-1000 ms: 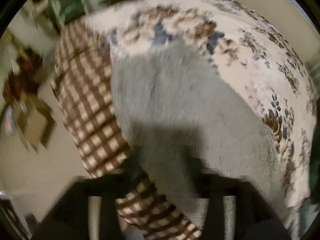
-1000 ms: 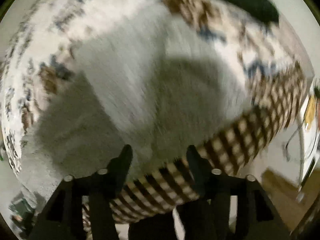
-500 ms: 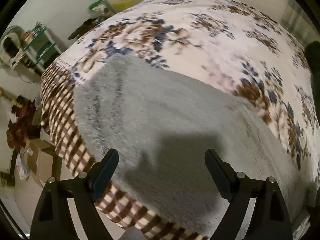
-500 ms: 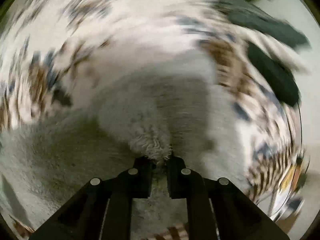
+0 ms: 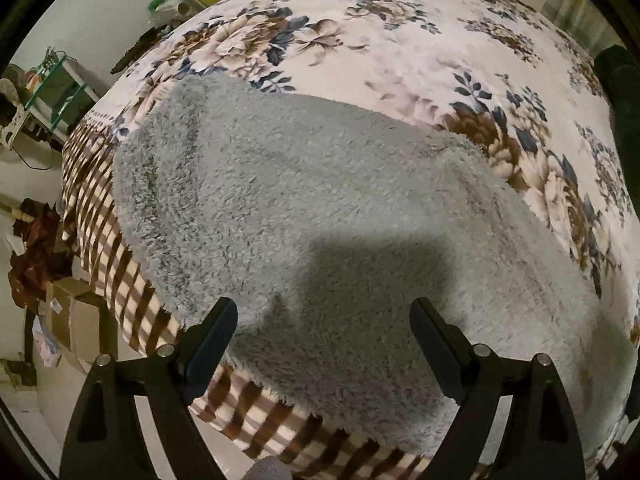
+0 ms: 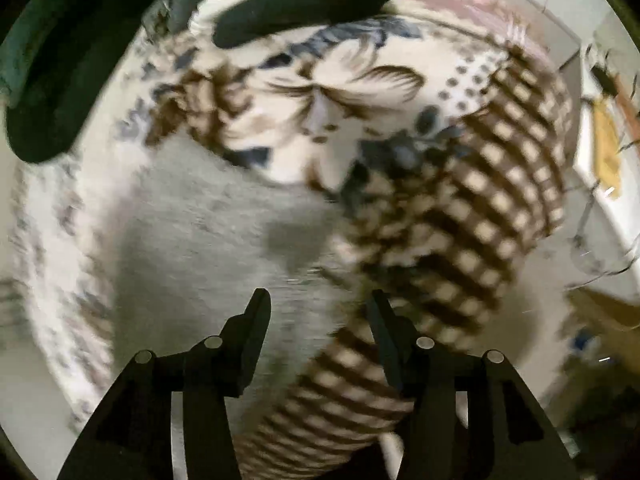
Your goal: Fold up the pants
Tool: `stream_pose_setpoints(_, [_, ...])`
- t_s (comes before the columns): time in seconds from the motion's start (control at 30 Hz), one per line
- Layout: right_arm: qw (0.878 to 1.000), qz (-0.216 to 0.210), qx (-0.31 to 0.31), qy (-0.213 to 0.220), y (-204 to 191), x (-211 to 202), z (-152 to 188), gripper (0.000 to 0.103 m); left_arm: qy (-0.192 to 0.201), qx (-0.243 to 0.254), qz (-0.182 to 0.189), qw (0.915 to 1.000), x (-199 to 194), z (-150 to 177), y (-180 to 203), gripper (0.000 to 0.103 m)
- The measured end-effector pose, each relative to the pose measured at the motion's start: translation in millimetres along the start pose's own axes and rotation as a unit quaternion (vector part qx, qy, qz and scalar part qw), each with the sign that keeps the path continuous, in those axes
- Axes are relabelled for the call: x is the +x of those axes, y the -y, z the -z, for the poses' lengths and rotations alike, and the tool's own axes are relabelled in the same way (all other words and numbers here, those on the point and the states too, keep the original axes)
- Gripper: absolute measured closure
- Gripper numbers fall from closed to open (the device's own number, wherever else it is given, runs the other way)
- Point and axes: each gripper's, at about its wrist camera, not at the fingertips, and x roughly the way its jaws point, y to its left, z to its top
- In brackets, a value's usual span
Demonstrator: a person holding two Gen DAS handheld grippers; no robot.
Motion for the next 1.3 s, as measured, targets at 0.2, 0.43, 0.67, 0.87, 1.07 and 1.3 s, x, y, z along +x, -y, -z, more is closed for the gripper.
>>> stream_pose_setpoints(0.2, [0.999,-0.017,0.002,-0.048,-14,50,32,0.07,-0.008,-0.015,-0.023,0.9996,1,4,-20,0.015])
stream_pose_setpoints(0.43, [0.998,-0.007,-0.043,0.033,2,2,68,0.099,-0.009,-0.037,-0.034,0.9987,-4,4,-56,0.015])
stream_pose_setpoints(0.67, [0.996,0.0,-0.073,-0.05,5,22,92,0.06,-0.019,-0.09,-0.028,0.9954,6,-8,-109,0.015])
stream_pose_setpoints(0.87, [0.991,-0.031,-0.094,-0.087,-58,39,165,0.054,-0.013,-0.143,-0.037,0.9889,17,-39,-177,0.015])
stream_pose_setpoints(1.07, [0.991,-0.039,-0.06,-0.109,-103,79,241,0.054,-0.018,-0.194,0.009,0.9808,45,-82,-230,0.015])
stream_pose_setpoints(1.3, [0.994,-0.04,-0.03,-0.1,-125,112,280,0.054,-0.048,-0.16,0.076,0.9831,84,-103,-220,0.084])
